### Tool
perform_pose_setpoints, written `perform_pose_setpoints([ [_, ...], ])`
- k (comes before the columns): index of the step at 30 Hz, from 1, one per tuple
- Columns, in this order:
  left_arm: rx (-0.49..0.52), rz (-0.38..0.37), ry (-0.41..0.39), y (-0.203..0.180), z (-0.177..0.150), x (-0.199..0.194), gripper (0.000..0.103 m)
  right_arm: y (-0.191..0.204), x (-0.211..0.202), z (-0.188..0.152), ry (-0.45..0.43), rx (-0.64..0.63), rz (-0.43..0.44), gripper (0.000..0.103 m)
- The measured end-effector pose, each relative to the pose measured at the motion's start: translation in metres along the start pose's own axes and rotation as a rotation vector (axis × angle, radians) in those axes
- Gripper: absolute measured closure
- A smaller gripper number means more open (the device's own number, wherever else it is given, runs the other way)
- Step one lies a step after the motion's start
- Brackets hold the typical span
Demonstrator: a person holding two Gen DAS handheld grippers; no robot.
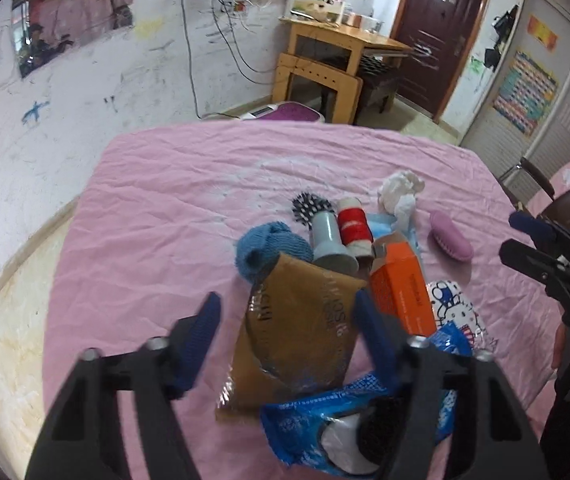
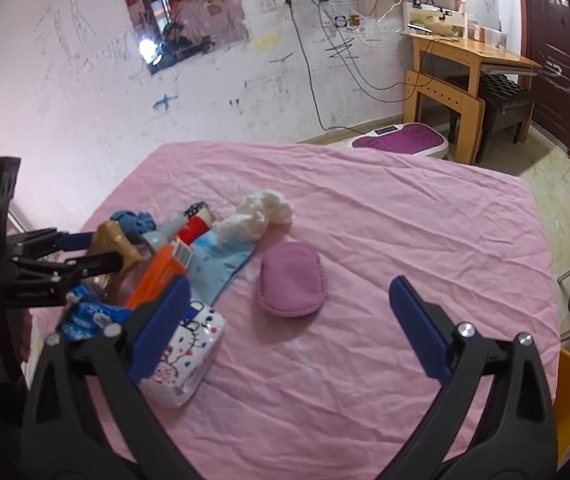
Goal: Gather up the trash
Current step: 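Grasp the brown packet with the left tool while the right grasps the purple oval pad, then lift the brown packet and purple pad off the table with both tools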
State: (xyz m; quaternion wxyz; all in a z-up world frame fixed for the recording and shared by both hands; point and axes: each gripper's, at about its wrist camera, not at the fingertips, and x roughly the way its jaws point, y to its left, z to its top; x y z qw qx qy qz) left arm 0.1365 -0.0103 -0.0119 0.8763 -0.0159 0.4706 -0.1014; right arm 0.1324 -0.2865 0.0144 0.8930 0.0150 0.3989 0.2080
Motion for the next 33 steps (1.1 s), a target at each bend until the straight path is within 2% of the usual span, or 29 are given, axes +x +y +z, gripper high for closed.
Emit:
perform_pose_setpoints([
  [1,0.003,-0.014,0.01,0.0,-0.001,0.003,0.056,0.003,0.003,0.0,0.008,-0.015,-0.007,0.007],
  [3,0.004,-0.028,0.02,0.002,-0.002,0.007,0.081,0.01,0.011,0.001,0.022,-0.043,-0.024,0.007],
  [4,-0.002,-0.052,0.027,0.004,-0.003,0.009,0.086,0.013,0.015,0.001,0.03,-0.06,-0.038,0.007],
  [6,-0.025,-0.09,0.019,0.01,-0.004,0.008,0.09,0.018,0.022,0.002,0.041,-0.091,-0.066,0.007],
  [11,-0.087,-0.123,-0.023,0.031,0.0,-0.003,0.09,0.026,0.045,0.003,0.101,-0.143,-0.113,0.007],
  [14,-0.107,-0.139,-0.036,0.04,0.003,-0.008,0.09,0.028,0.058,0.004,0.136,-0.142,-0.118,0.007],
  [17,-0.122,-0.178,-0.037,0.044,0.004,-0.011,0.09,0.025,0.06,0.005,0.126,-0.113,-0.119,0.008],
  [18,-0.122,-0.188,-0.039,0.045,0.004,-0.012,0.09,0.023,0.059,0.006,0.115,-0.1,-0.116,0.012],
  [20,-0.125,-0.203,-0.041,0.047,0.005,-0.013,0.09,0.019,0.059,0.008,0.115,-0.088,-0.134,0.069],
  [22,-0.128,-0.22,-0.037,0.048,0.005,-0.012,0.09,0.016,0.06,0.011,0.118,-0.085,-0.141,0.069],
  [24,-0.126,-0.222,-0.027,0.049,0.005,-0.011,0.09,0.015,0.06,0.012,0.124,-0.089,-0.141,0.074],
  [25,-0.121,-0.222,-0.018,0.048,0.004,-0.009,0.09,0.015,0.059,0.013,0.118,-0.085,-0.133,0.089],
  [26,-0.121,-0.224,-0.014,0.048,0.003,-0.008,0.092,0.016,0.058,0.014,0.113,-0.085,-0.133,0.09],
  [29,-0.151,-0.298,0.017,0.052,0.001,-0.002,0.097,0.019,0.054,0.013,0.103,-0.1,-0.14,0.094],
  [33,-0.195,-0.353,0.034,0.064,-0.001,0.002,0.097,0.006,0.045,0.011,0.067,-0.044,-0.133,0.095],
])
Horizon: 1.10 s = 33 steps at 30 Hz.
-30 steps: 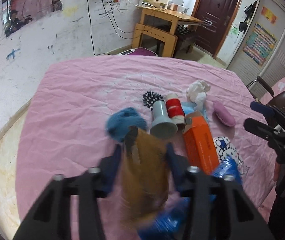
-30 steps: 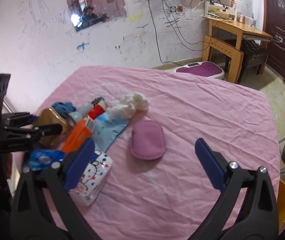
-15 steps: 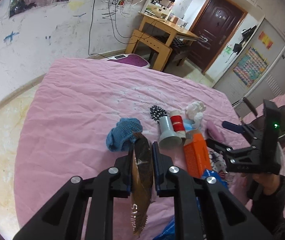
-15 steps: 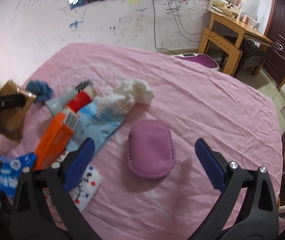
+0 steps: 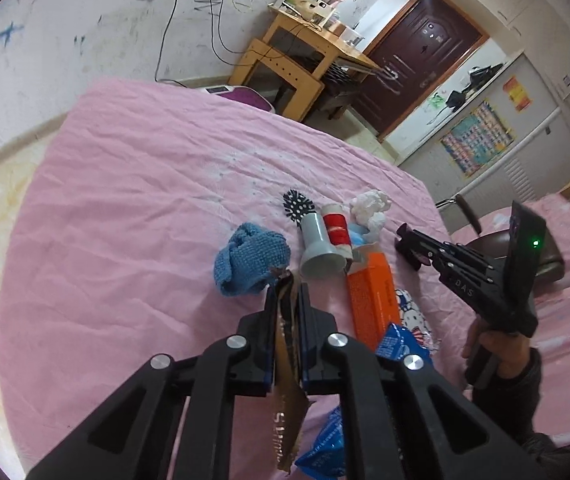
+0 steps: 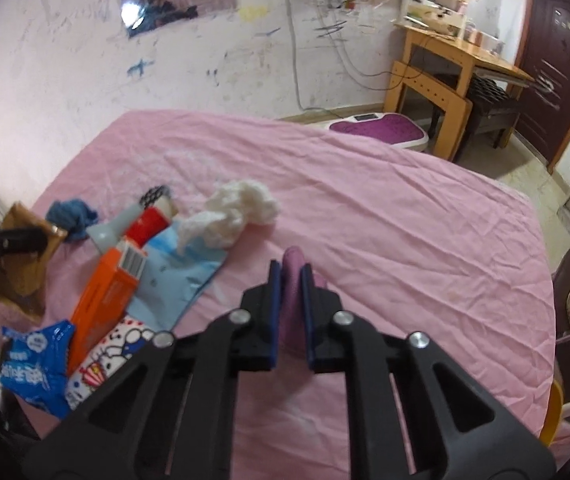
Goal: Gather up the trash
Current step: 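Lift the brown packet and purple pad off the table with both tools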
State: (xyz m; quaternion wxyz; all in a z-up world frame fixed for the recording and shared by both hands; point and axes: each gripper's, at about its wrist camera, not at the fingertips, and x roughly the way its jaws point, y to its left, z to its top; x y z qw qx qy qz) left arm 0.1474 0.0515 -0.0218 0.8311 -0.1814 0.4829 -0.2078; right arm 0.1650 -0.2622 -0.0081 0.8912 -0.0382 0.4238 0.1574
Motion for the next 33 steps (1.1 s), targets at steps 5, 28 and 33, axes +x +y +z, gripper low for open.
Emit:
perform_pose_setpoints([
  [5,-0.05,-0.103,-0.014,0.007,0.002,-0.013,0.097,-0.019,-0.015,-0.001,-0.031,0.056,0.036,0.095],
  [28,-0.225,-0.095,0.016,0.045,-0.005,-0.009,0.051,-0.033,-0.023,-0.008,-0.07,0.108,0.144,0.094],
  [33,-0.195,-0.047,0.028,0.041,-0.011,-0.008,0.068,-0.035,-0.024,-0.011,-0.073,0.113,0.148,0.094],
])
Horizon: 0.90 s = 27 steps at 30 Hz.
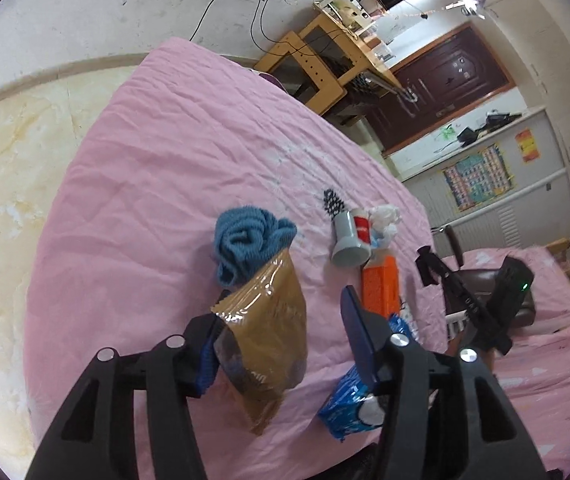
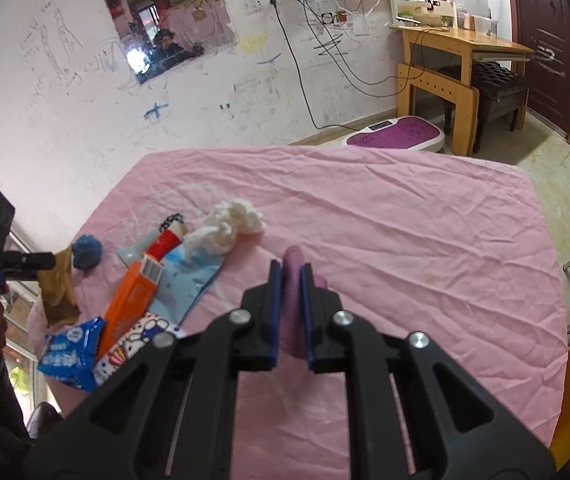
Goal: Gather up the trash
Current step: 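Lift the brown packet and purple pad off the table with both tools, then carry packet and pad over the yellow bin and open both tools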
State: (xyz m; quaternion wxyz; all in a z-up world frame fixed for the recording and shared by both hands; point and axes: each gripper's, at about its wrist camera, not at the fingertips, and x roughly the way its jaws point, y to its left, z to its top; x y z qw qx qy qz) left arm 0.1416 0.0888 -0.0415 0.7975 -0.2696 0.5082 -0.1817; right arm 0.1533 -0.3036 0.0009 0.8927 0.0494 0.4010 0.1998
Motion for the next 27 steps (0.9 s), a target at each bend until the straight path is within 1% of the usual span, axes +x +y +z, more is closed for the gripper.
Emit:
perform_pose_setpoints([
  [1,0.005,0.015,-0.001,-0.001,-0.001,0.0,0.077,-0.001,-0.001,0.0,-0.001,0.003,0.001,0.094],
  [2,0.01,0.035,0.002,-0.002,-0.003,0.001,0.095,-0.002,-0.001,-0.001,-0.003,0.005,0.002,0.094],
  [3,0.019,0.058,0.005,-0.003,-0.005,0.002,0.1,-0.003,-0.003,-0.001,-0.008,0.009,0.005,0.094],
  [5,0.035,0.075,0.012,-0.004,-0.009,0.003,0.103,-0.005,-0.005,-0.002,-0.013,0.013,0.008,0.094],
  [9,0.014,0.045,0.009,-0.004,-0.01,0.005,0.103,-0.009,-0.012,-0.003,-0.034,0.027,0.014,0.095],
  [13,0.026,0.017,-0.017,-0.013,-0.012,-0.007,0.103,-0.024,-0.025,-0.004,-0.064,0.064,0.032,0.095],
  [16,0.07,-0.01,-0.053,-0.037,-0.01,-0.019,0.103,-0.038,-0.039,-0.004,-0.096,0.097,0.057,0.095],
  [19,0.105,-0.034,-0.069,-0.055,-0.005,-0.024,0.103,-0.057,-0.056,-0.007,-0.139,0.145,0.088,0.095],
  [24,0.145,-0.04,-0.091,-0.086,0.012,-0.012,0.103,-0.089,-0.085,-0.018,-0.198,0.2,0.052,0.094],
  [27,0.187,-0.035,-0.101,-0.11,0.025,0.003,0.103,-0.112,-0.103,-0.032,-0.222,0.239,0.02,0.094],
])
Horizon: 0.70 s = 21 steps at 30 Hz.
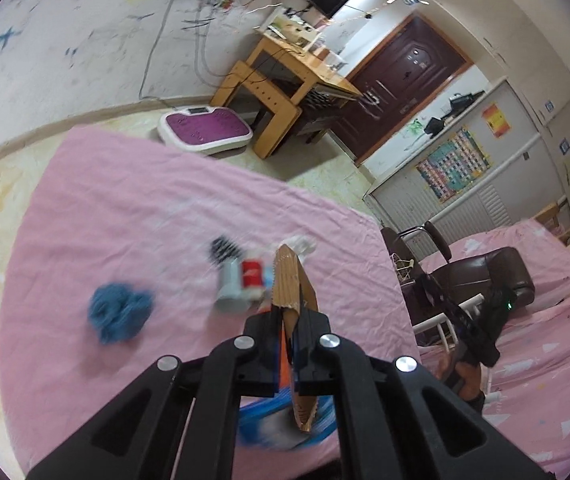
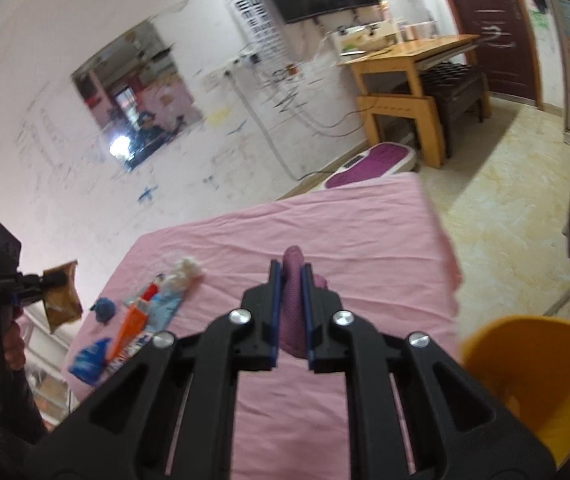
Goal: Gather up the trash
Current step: 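Carry packet and pad over the yellow bin and open both tools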
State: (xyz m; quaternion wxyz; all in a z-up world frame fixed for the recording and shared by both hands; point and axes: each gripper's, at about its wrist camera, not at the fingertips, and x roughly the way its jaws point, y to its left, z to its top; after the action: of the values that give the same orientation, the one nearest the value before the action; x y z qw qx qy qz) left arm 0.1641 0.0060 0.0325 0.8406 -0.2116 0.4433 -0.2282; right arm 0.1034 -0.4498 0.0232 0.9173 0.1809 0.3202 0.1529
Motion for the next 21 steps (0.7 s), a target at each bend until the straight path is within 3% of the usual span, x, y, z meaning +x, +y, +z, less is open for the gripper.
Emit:
perform_pose_setpoints([
  [4,0.066,-0.058,0.044,-0.042,0.015,0.031,0.103,-0.036,-0.029,-0.012,-0.029,0.051,-0.062,0.094],
  [6,0.14,-0.104,0.089,-0.082,0.016,0.058,0.103,-0.055,-0.042,-0.02,-0.037,0.089,-0.089,0.094],
  [13,0.287,-0.201,0.222,-0.196,-0.011,0.148,0.103,-0.109,-0.07,-0.048,-0.04,0.182,-0.152,0.093],
  [21,0.443,-0.157,0.313,-0.295,-0.075,0.239,0.103,-0.163,-0.074,-0.076,-0.032,0.28,-0.181,0.089],
])
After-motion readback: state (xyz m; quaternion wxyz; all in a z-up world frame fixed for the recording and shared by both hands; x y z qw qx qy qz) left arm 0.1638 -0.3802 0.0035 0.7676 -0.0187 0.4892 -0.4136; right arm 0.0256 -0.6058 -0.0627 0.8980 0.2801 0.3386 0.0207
